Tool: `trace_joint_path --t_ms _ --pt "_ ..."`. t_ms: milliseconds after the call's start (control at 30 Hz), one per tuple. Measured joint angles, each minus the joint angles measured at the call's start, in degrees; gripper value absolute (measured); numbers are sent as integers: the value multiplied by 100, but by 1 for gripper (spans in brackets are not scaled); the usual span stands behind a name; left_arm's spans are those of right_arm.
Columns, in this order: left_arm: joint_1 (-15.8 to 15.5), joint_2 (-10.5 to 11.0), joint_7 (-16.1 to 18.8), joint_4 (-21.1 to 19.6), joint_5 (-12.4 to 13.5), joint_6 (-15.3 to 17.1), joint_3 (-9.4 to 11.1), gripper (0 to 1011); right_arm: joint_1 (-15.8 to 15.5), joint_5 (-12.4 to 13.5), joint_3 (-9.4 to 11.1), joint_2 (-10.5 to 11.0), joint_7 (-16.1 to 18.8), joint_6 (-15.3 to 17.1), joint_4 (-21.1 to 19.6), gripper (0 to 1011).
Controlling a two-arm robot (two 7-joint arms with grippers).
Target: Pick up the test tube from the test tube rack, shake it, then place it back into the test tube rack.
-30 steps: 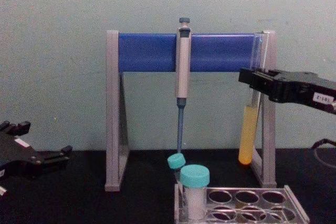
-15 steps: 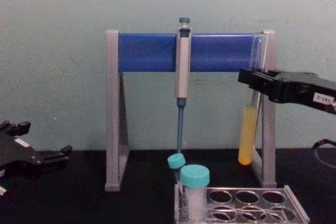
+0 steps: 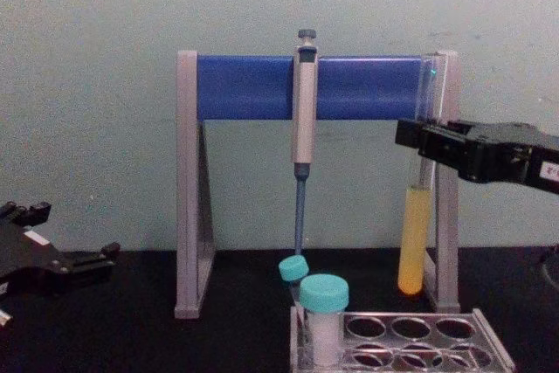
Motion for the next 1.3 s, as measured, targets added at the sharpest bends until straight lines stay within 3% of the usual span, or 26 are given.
trace_joint_path --t_ms 400,1300 --pt "0 0 0 0 0 0 0 1010 -114 -48 -79 139 -13 15 -76 224" --pt "0 0 0 0 0 0 0 1010 1 -88 -195 19 82 -106 353 224"
